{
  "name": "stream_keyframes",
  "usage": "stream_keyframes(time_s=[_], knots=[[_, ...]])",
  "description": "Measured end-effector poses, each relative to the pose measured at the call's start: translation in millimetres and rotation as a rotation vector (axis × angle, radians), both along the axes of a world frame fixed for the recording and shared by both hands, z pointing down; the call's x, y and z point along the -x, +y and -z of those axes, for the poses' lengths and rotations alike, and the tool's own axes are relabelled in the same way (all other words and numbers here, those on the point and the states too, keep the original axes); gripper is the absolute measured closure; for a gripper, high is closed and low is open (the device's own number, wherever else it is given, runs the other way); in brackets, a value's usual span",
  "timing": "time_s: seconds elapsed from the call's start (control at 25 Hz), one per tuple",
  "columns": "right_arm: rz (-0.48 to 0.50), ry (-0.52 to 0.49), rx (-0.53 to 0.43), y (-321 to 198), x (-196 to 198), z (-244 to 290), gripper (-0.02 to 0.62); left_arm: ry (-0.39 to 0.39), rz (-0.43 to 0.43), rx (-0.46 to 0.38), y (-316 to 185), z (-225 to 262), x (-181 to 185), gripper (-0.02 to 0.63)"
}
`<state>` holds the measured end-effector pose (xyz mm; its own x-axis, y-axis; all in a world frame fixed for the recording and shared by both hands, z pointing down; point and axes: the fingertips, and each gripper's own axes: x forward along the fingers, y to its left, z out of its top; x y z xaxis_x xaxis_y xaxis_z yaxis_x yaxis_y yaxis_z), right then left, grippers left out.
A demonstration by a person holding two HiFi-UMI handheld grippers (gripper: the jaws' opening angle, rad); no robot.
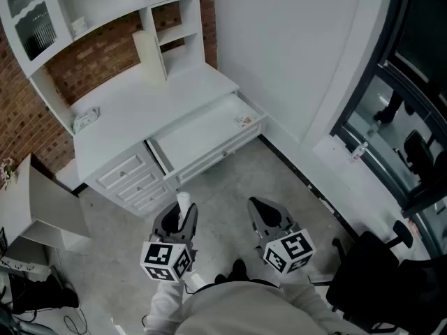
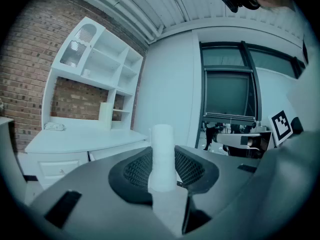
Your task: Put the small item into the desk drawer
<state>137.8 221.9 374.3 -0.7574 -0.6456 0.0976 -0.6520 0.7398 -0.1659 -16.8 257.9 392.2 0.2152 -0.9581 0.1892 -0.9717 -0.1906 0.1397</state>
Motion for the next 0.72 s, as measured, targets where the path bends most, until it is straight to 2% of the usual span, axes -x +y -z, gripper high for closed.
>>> stream_keyframes(time_s=[0.24, 0.44, 0.72], knots=[[-0.013, -0.009, 0.006, -10, -6, -1, 0.569, 0.018, 0.001, 0.000, -9, 0, -3, 0.463], [-0.001, -0.053, 0.077, -18, -20, -11, 0.568, 0.023, 0.006, -0.017, -17, 6, -10, 0.463], [-0.013, -0.063, 0.082, -29, -32, -13, 0.568, 0.023, 0.032, -0.016, -26, 4, -13, 0.463]])
